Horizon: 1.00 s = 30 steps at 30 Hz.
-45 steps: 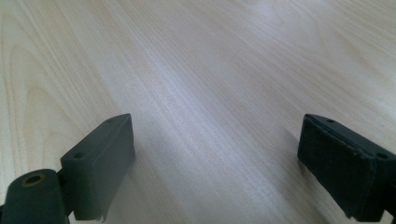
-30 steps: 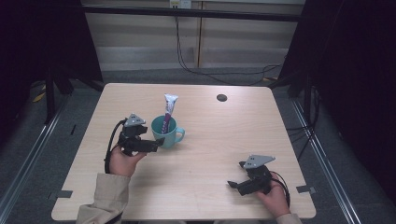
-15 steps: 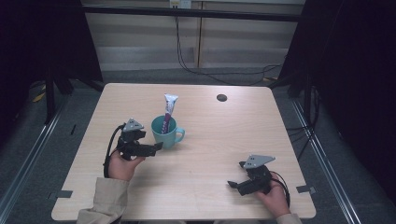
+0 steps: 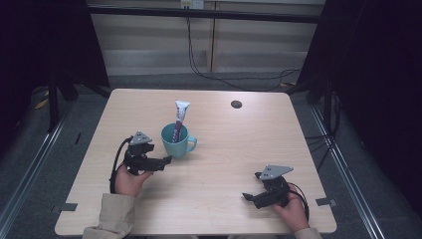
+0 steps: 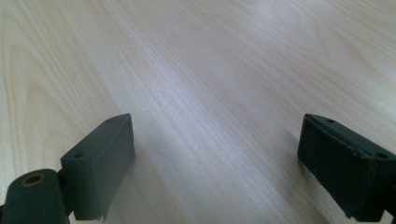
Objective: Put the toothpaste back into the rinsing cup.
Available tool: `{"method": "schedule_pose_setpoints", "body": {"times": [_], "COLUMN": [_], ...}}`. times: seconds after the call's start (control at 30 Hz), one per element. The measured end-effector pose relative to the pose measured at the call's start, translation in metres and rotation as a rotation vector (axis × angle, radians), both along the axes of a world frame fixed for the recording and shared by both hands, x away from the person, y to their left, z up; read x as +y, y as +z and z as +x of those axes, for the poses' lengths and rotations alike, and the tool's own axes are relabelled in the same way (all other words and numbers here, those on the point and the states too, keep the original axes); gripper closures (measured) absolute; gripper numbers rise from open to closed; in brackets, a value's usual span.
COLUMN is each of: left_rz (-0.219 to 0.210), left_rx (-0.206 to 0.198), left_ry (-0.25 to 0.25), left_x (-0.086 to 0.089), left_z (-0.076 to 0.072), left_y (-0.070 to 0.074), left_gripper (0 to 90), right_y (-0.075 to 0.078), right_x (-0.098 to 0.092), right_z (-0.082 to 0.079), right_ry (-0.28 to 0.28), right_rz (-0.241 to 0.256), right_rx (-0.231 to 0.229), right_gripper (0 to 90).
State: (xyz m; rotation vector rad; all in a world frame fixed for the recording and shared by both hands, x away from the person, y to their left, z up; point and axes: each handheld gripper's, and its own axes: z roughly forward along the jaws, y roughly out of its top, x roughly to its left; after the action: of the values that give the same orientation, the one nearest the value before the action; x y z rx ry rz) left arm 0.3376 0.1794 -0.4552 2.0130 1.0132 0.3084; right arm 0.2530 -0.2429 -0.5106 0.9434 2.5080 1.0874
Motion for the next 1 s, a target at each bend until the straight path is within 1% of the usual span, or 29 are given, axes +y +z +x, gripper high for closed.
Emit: {"method": "schedule_pose_setpoints", "body": {"times": [0.17, 0.47, 0.5, 0.57, 0.63, 0.67, 0.73, 0.77, 1.0], "left_rz": [-0.003, 0.013, 0.007, 0.008, 0.018, 0.012, 0.012, 0.023, 0.028], "left_rx": [0.007, 0.020, 0.019, 0.021, 0.019, 0.019, 0.022, 0.023, 0.025], "left_ry": [0.005, 0.011, 0.018, 0.018, 0.016, 0.021, 0.021, 0.014, 0.027], "left_x": [0.003, 0.010, 0.010, 0.011, 0.012, 0.012, 0.012, 0.013, 0.016], "left_z": [-0.002, -0.005, -0.005, -0.006, -0.006, -0.007, -0.007, -0.007, -0.010], "left_y": [-0.006, -0.016, -0.017, -0.019, -0.019, -0.020, -0.022, -0.022, -0.028], "left_gripper": [15.3, 15.3, 15.3, 15.3, 15.2, 15.2, 15.1, 15.1, 15.1], "right_y": [0.000, 0.000, 0.000, 0.000, 0.000, 0.000, 0.000, 0.000, 0.000], "right_x": [0.000, 0.000, 0.000, 0.000, 0.000, 0.000, 0.000, 0.000, 0.000], "right_z": [0.000, 0.000, 0.000, 0.000, 0.000, 0.000, 0.000, 0.000, 0.000], "right_ry": [0.000, 0.000, 0.000, 0.000, 0.000, 0.000, 0.000, 0.000, 0.000], "right_rz": [0.000, 0.000, 0.000, 0.000, 0.000, 0.000, 0.000, 0.000, 0.000], "right_rx": [0.000, 0.000, 0.000, 0.000, 0.000, 0.000, 0.000, 0.000, 0.000], "right_gripper": [10.1, 10.1, 10.1, 10.1, 10.1, 10.1, 10.1, 10.1, 10.1]}}
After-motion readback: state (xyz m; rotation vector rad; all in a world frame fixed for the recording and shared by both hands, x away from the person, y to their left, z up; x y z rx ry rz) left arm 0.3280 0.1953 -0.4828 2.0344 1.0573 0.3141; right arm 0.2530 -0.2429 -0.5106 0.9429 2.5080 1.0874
